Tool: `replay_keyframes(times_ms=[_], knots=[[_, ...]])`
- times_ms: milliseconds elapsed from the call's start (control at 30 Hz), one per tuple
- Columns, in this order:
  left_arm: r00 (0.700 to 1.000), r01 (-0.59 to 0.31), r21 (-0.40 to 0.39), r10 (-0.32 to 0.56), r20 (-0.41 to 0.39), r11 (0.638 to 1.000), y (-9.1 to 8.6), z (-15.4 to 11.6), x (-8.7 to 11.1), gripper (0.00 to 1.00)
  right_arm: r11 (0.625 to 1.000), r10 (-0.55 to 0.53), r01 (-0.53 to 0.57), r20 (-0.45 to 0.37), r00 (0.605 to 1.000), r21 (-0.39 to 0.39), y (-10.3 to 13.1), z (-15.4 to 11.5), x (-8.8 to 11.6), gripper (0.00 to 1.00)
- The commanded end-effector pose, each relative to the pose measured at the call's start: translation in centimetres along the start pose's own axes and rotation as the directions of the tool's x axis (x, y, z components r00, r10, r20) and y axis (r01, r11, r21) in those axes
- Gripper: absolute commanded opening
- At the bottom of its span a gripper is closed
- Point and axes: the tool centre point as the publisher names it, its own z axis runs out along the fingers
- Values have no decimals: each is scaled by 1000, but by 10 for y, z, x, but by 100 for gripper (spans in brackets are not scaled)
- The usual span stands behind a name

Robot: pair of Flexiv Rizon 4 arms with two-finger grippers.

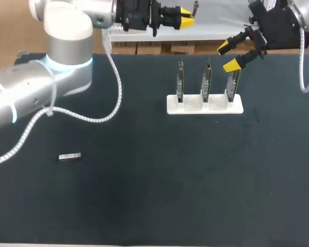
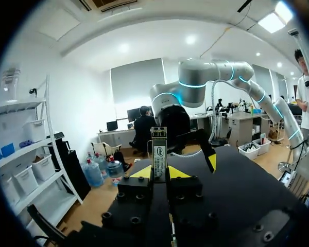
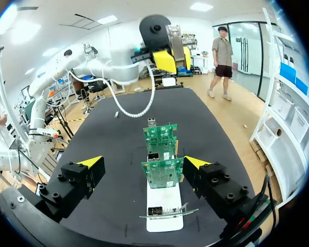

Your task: Pick up the optical module with the left hand, and insert it into the network port with the right hand.

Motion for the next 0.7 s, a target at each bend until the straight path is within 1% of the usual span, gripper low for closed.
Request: replay_keyframes(times_ms=[33, 433, 700], knots=[[997, 9, -2, -9, 82, 1000, -3, 10, 8, 0, 1000, -1, 1, 1, 1000, 5, 2, 0, 0, 100], [997, 40, -30, -38, 73, 999, -13, 24, 18, 0, 1000, -1, 1, 1, 1000, 5, 2, 0, 0, 100], [997, 55, -23, -53, 63, 998, -28, 32, 26, 0, 1000, -1, 1, 1, 1000, 5, 2, 0, 0, 100]])
